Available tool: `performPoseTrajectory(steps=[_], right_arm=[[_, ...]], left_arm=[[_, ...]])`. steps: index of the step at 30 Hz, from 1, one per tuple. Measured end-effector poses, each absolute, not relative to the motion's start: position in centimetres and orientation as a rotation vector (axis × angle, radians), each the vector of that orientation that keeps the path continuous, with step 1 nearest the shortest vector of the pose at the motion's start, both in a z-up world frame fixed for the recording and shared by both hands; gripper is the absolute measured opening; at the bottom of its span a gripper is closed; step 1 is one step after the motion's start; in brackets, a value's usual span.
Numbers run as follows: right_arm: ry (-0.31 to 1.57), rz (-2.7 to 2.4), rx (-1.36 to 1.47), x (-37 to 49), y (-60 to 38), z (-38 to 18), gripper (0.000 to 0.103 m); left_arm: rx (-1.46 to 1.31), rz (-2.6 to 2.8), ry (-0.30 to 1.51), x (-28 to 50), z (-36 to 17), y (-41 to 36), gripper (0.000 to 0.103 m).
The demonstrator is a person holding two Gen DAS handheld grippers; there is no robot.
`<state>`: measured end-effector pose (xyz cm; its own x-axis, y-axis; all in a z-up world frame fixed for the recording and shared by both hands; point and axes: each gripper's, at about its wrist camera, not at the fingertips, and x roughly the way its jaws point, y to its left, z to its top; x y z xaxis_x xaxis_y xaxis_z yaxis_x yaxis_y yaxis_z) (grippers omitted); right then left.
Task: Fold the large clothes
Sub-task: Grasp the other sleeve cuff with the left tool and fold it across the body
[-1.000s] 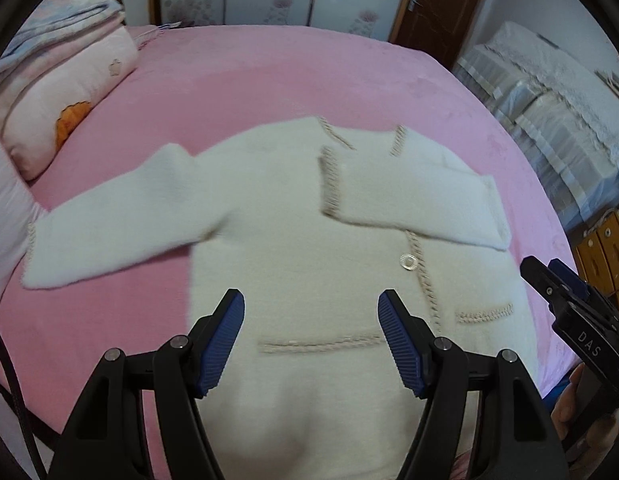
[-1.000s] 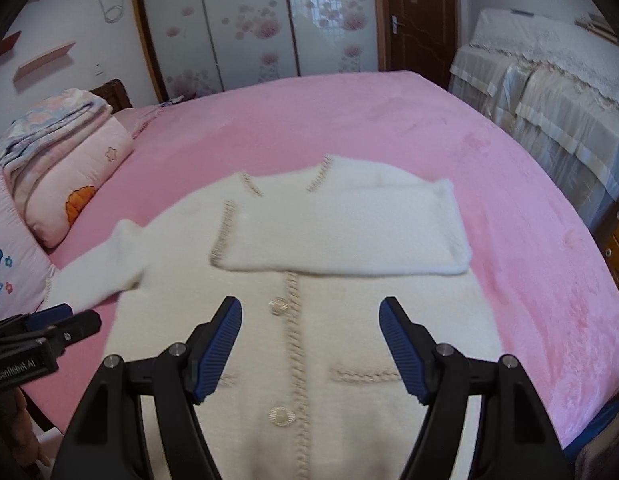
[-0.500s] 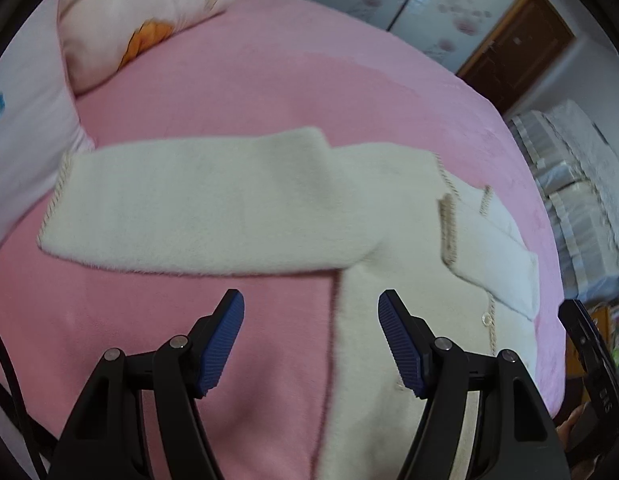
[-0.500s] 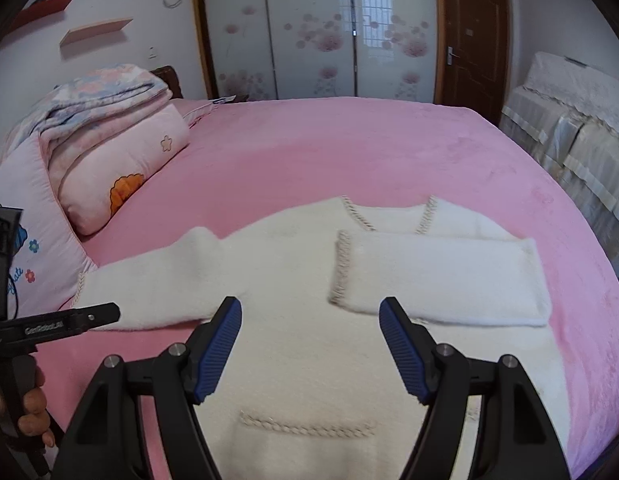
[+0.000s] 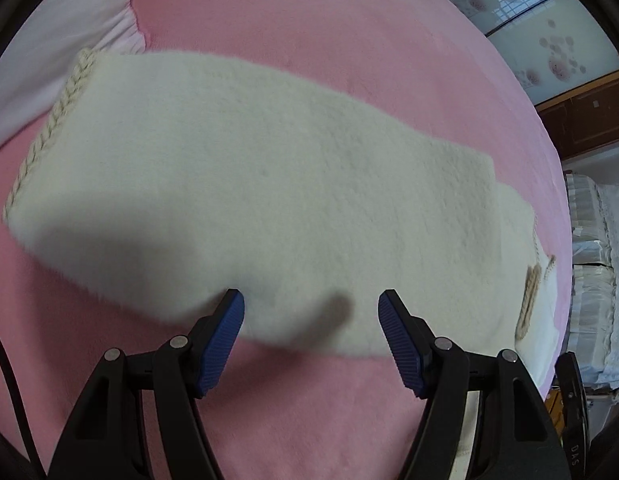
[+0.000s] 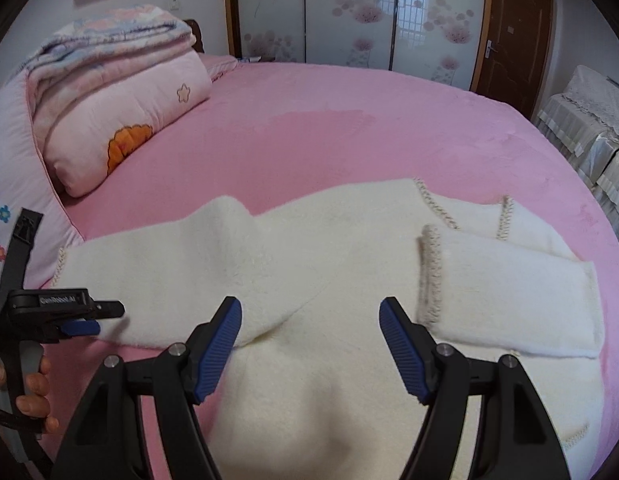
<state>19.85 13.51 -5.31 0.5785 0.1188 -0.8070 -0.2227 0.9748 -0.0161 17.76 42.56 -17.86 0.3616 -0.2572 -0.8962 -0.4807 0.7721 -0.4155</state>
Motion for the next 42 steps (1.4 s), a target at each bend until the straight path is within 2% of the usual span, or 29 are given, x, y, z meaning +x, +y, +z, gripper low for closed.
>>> performPoseTrajectory(steps=[6,13,18,22,23,25,26,27,28,30,36,42], right_arm=[[0.977,0.230,-0.074,19.6,13.5,-7.2,0.072],[1.043,0.224,0.005,18.3,11.0,-9.2,0.072],[1.069,0.208,0.046,17.9,9.8,-10.0,0.072],[1.074,0.217,0.067,17.6,9.4,-10.1,0.072],[1.074,0.218,0.068,17.6,9.4,-10.2,0.072],[1.076,0.221,0.072,17.5,9.3,-10.2,0.072],[1.079,0.225,0.076,17.5,9.3,-10.3,0.072],[1.081,0.225,0.080,17.5,9.2,-10.3,0.072],[1.082,0.225,0.085,17.4,8.9,-10.4,0.072],[1.078,0.222,0.094,17.3,8.3,-10.2,0.072],[1.029,0.188,0.106,16.8,5.0,-8.8,0.072],[0.952,0.127,0.138,15.9,0.1,-6.4,0.072]], left_arm=[[-0.802,0.164,1.193,17.9,-18.8,44.0,0.068],[-0.852,0.378,1.114,14.8,-16.2,46.9,0.068],[-1.016,0.543,1.183,12.4,-19.1,50.4,0.068],[-1.089,0.546,1.159,12.5,-20.4,51.1,0.068],[-1.078,0.536,1.151,12.9,-20.4,50.9,0.075],[-1.025,0.528,1.126,13.8,-20.3,50.1,0.077],[-0.973,0.532,1.112,14.3,-20.0,49.6,0.066],[-0.878,0.557,1.101,14.9,-19.3,48.8,0.034],[-0.802,0.575,1.092,15.4,-18.6,48.1,0.018],[-0.698,0.577,1.045,16.1,-16.8,46.6,0.008],[-0.401,0.501,0.891,17.9,-10.0,39.4,0.006],[-0.202,0.219,0.807,19.4,-4.8,26.6,0.007]])
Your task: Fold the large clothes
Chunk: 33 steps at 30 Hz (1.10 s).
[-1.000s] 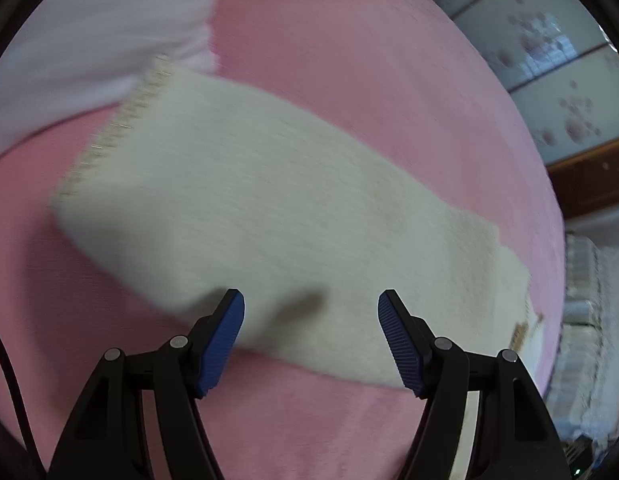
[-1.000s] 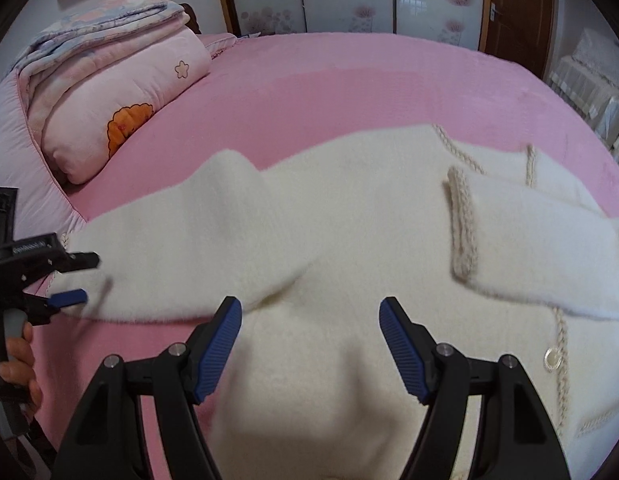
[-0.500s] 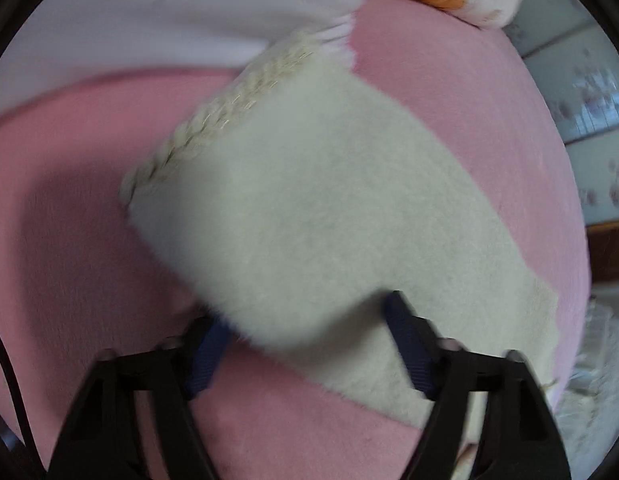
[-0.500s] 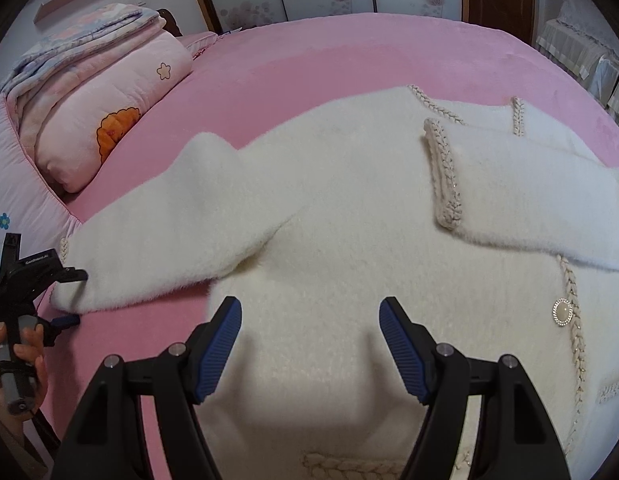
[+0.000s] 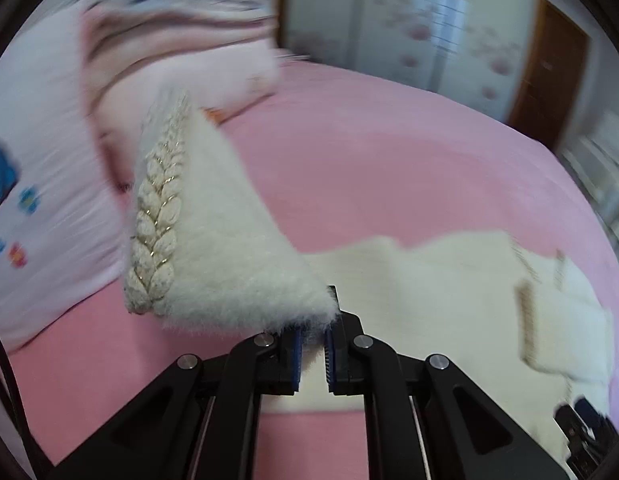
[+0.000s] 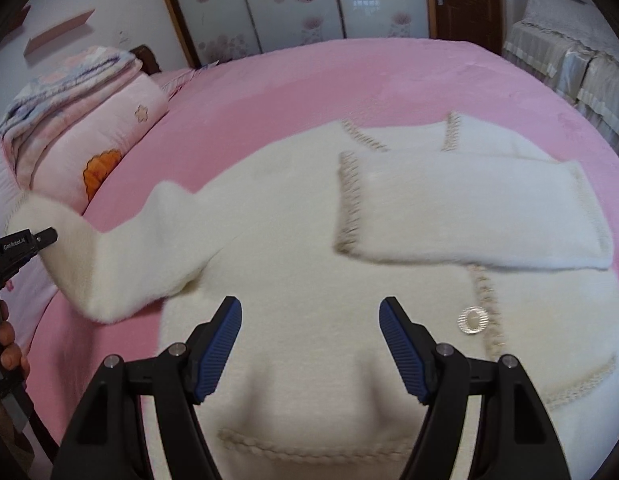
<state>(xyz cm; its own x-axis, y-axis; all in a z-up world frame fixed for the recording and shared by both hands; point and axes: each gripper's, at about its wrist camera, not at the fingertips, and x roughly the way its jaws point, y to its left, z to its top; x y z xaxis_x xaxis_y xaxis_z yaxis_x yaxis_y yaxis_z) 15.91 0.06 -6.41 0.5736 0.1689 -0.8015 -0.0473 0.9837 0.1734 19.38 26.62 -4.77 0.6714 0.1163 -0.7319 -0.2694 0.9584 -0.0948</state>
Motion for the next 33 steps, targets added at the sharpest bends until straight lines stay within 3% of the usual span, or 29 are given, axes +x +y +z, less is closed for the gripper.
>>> performPoseTrajectory(steps=[6,7,9,13,15,19,21,26,33], right_arm=[[0.895,0.024,0.140,14.7,-5.8,-5.2,0.072],[0.901,0.011,0.142,14.7,-6.6,-5.4,0.072],[0.930,-0.008,0.165,14.6,-8.5,-6.0,0.072],[0.967,-0.019,0.194,14.2,-11.2,-7.0,0.072],[0.972,-0.009,0.202,14.3,-11.7,-7.1,0.072],[0.984,0.047,0.257,14.4,-11.5,-7.4,0.072],[0.997,0.104,0.290,15.0,-10.6,-7.6,0.072],[1.028,0.224,0.333,17.1,-7.5,-8.6,0.072],[1.132,0.309,0.378,21.6,-4.7,-13.0,0.072]], left_arm=[[-0.111,-0.060,0.891,20.7,-6.4,13.1,0.008],[-0.103,-0.086,0.930,20.9,-7.8,12.0,0.012],[-0.091,-0.128,1.019,20.6,-10.6,10.1,0.029],[-0.065,-0.110,1.102,20.1,-13.8,8.1,0.038],[-0.102,-0.129,1.087,19.1,-13.4,8.2,0.050],[-0.132,-0.126,1.007,16.6,-11.0,9.9,0.058],[-0.129,-0.082,0.950,15.1,-9.3,10.9,0.070],[-0.137,0.053,0.881,12.2,-6.3,14.5,0.073],[-0.198,0.150,0.911,10.6,-8.2,17.6,0.073]])
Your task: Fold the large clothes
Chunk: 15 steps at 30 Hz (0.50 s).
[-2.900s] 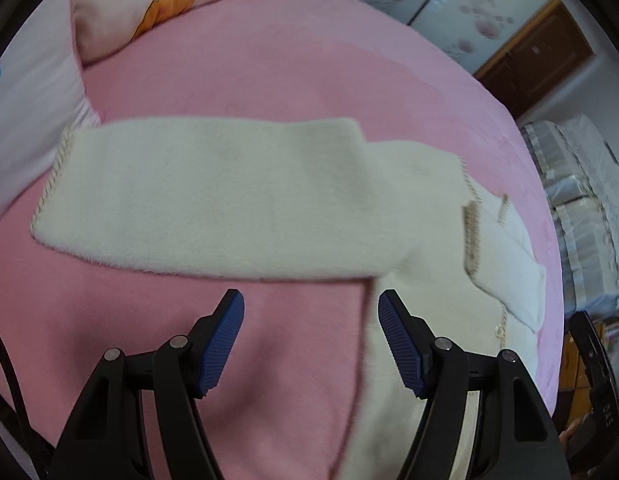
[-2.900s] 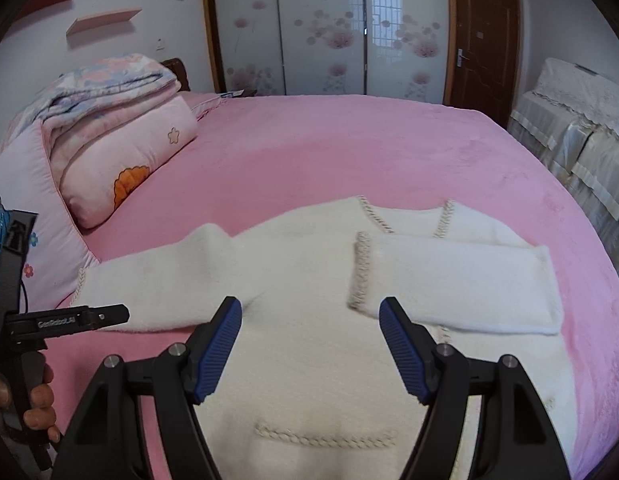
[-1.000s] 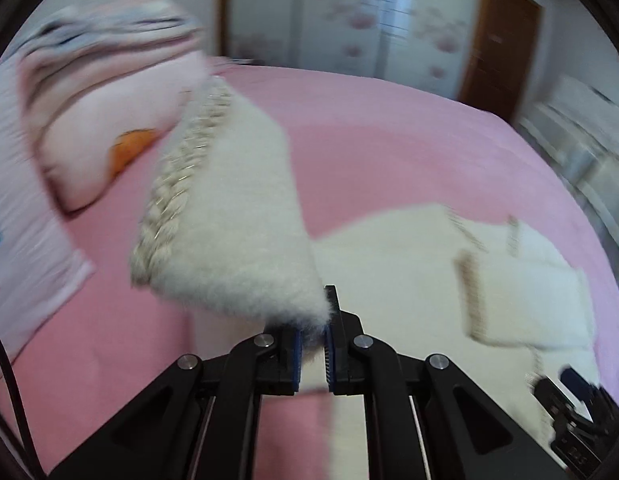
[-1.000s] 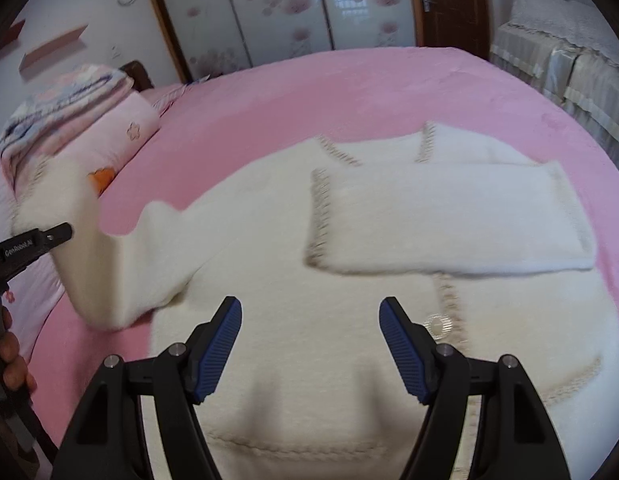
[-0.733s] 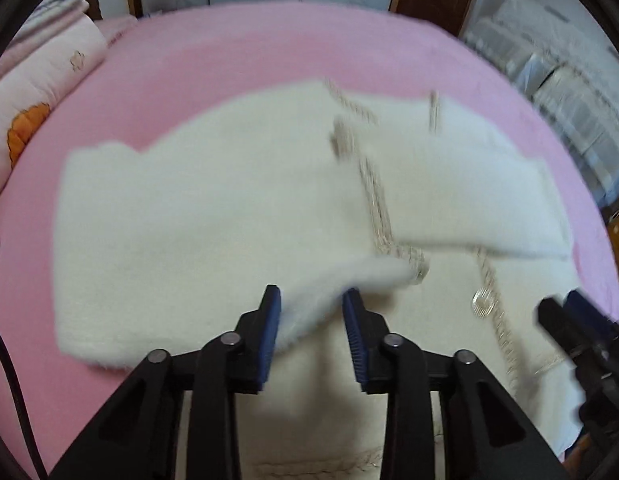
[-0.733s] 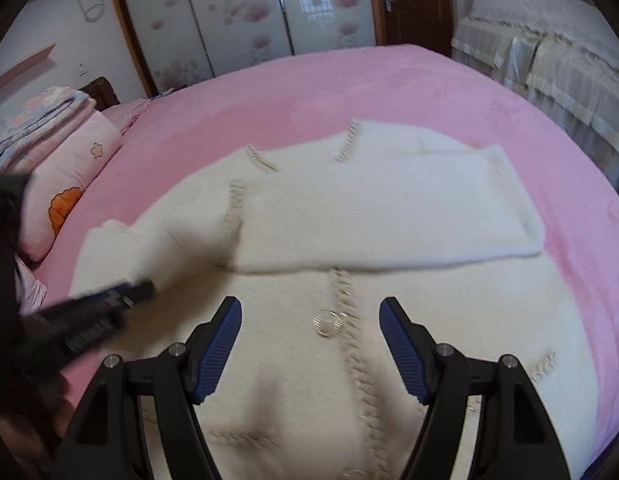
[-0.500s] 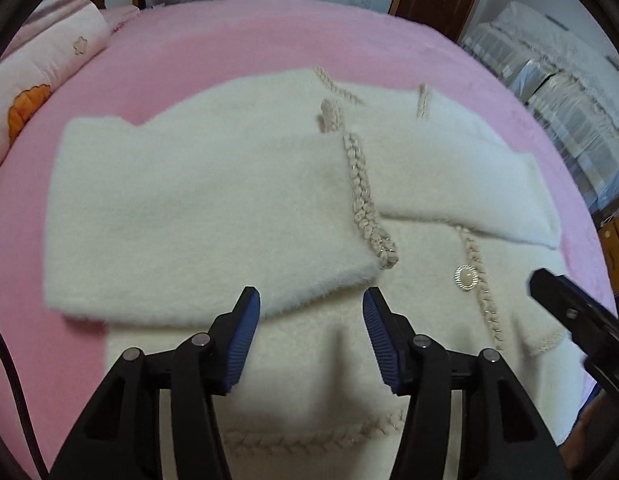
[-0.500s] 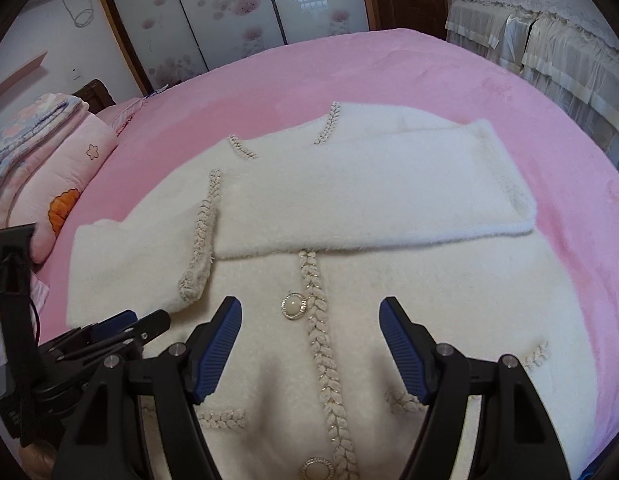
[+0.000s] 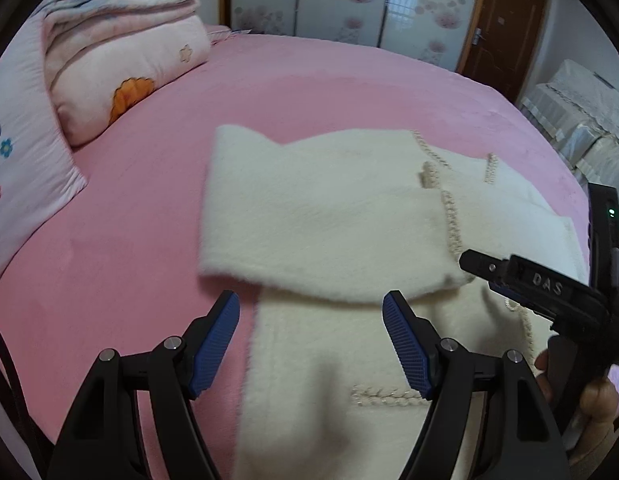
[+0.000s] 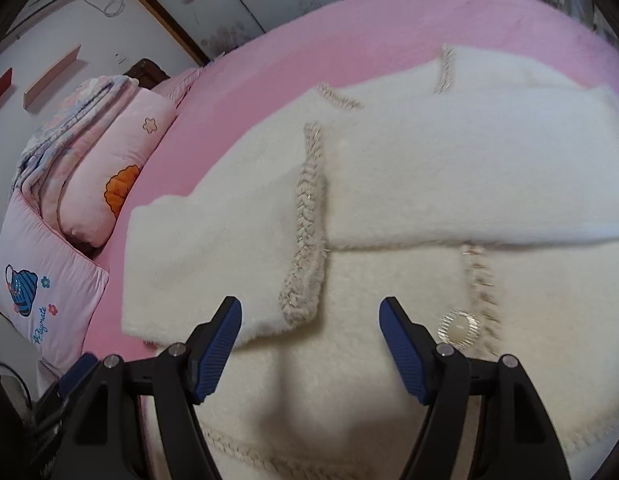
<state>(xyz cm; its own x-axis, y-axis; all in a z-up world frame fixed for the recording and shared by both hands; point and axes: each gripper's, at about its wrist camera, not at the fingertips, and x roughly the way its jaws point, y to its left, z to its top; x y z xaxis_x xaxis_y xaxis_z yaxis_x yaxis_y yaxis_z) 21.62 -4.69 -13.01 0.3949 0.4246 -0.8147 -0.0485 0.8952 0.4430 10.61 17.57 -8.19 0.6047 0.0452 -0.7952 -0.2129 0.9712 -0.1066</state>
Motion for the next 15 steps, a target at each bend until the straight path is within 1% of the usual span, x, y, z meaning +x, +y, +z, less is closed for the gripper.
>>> performPoseTrajectory(steps=[2,3,4,5,7,10,13,15], right_arm=[[1.157,0.313,0.368,22.7,-3.8,-14.1,0.070],[1.170,0.313,0.347,23.2,-3.1,-14.5,0.065],[1.181,0.329,0.323,23.5,-2.4,-14.8,0.043],[1.208,0.371,0.293,23.9,-1.3,-15.0,0.015],[1.166,0.407,0.238,23.8,0.0,-13.2,0.015],[0.942,0.452,0.125,22.7,0.5,-6.4,0.014],[0.753,0.375,0.127,21.5,-2.8,-0.7,0.014],[0.699,0.256,0.139,20.6,-6.4,0.6,0.014]], left_arm=[[-0.224,0.180,0.925,11.0,-9.3,18.1,0.073],[-0.240,0.189,0.936,11.1,-9.7,18.6,0.073],[-0.249,0.197,0.946,11.4,-10.1,18.7,0.073],[-0.257,0.209,0.955,11.5,-10.5,19.0,0.073],[-0.280,0.226,0.963,11.8,-11.2,19.5,0.073],[-0.310,0.239,0.970,11.8,-11.6,20.3,0.073],[-0.317,0.241,0.969,11.8,-11.6,20.5,0.073],[-0.315,0.234,0.962,11.7,-11.6,20.4,0.073]])
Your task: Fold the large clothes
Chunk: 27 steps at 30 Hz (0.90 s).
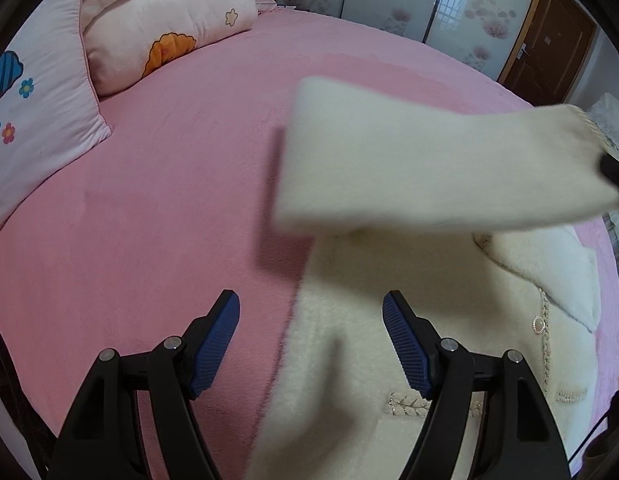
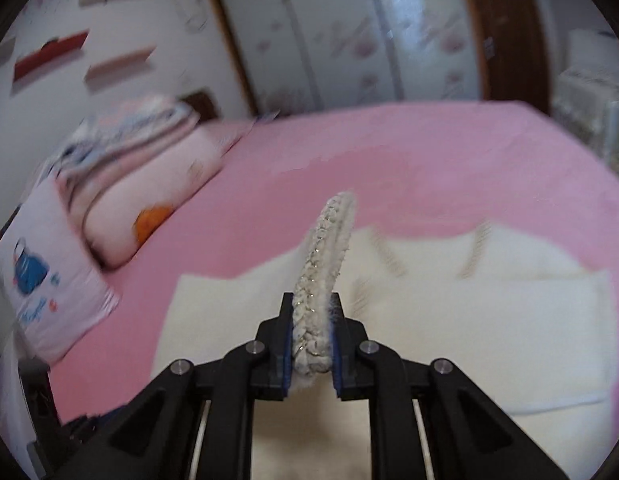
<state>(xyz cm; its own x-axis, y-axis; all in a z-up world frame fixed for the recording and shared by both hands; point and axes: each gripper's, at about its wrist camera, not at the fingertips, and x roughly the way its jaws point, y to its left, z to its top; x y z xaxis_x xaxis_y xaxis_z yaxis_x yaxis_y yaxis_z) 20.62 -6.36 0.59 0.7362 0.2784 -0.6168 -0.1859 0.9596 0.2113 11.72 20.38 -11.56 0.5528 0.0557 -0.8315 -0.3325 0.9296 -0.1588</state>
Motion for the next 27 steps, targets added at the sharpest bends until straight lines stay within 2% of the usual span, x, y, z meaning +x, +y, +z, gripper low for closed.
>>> performPoseTrajectory(steps=[3,4,5,7,10,15,21,27], right_arm=[[0.753,0.059,0.112,19.5,-11.3,-2.0,0.017],[0.814,-0.002,0.085,19.5,-12.8,-4.0,0.022],[0.888,-0.052,0.061,19.4,-13.9,-6.0,0.034],[1.007,-0.098,0.075,18.8,-16.4,-9.5,0.041],[1.055,-0.080,0.187,17.7,-19.2,-11.2,0.041],[1.032,-0.019,0.319,18.7,-21.1,-10.9,0.042],[1.023,0.071,0.258,24.6,-19.8,-9.8,0.042],[1.118,0.068,0.216,30.0,-19.3,-12.5,0.047]], left_arm=[[-0.304,0.220,0.962,11.9,-11.7,19.9,0.073],[-0.299,0.215,0.969,12.1,-11.9,19.7,0.073],[-0.296,0.213,0.978,12.3,-12.1,19.5,0.073],[-0.301,0.200,0.993,12.7,-12.3,19.1,0.073],[-0.288,0.198,0.979,13.6,-11.9,18.5,0.073],[-0.253,0.233,0.931,17.3,-10.6,19.0,0.073],[-0.238,0.212,0.987,24.9,-11.7,21.4,0.073],[-0.245,0.219,1.076,30.5,-14.5,24.6,0.073]])
